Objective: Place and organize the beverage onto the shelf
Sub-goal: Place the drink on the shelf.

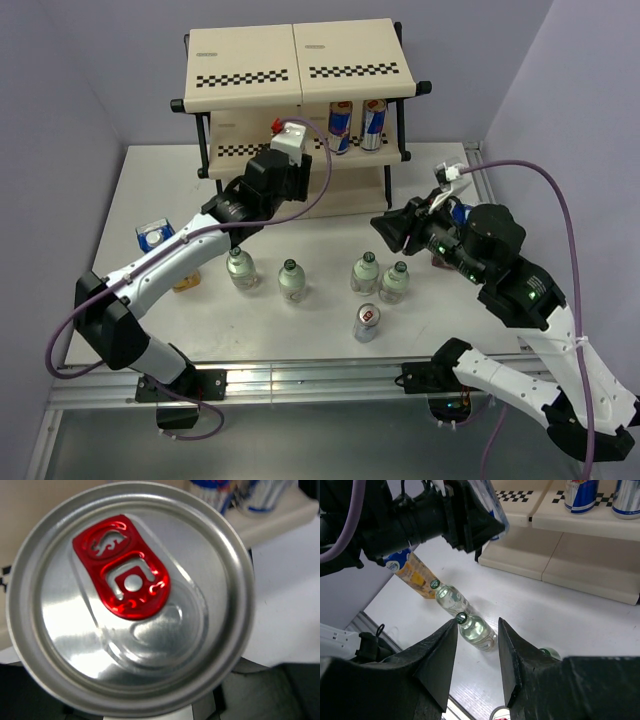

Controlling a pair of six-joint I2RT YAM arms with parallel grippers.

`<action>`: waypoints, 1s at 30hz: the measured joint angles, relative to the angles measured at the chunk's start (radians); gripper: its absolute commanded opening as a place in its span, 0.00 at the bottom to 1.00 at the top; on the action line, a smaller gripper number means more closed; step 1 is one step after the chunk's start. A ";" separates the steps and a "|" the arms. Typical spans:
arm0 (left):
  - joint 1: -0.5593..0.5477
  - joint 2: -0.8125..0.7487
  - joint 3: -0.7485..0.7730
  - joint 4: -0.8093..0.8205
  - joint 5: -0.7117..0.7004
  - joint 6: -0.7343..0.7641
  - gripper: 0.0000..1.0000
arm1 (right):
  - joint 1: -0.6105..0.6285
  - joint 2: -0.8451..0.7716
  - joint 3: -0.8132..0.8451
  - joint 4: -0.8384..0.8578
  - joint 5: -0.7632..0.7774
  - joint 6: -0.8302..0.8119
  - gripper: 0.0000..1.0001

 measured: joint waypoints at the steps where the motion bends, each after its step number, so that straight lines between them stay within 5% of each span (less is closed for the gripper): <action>1: 0.006 0.000 0.000 0.019 -0.010 0.000 0.00 | 0.000 -0.009 -0.003 -0.001 0.002 -0.001 0.45; 11: 0.034 0.063 0.009 0.233 -0.107 -0.008 0.00 | 0.000 -0.083 -0.038 -0.002 0.001 -0.003 0.46; 24: 0.078 0.173 0.016 0.272 -0.174 -0.023 0.00 | 0.000 -0.105 -0.082 0.006 -0.053 0.005 0.46; 30: 0.101 0.200 0.045 0.271 -0.190 -0.040 0.19 | 0.000 -0.123 -0.089 0.021 -0.082 0.012 0.46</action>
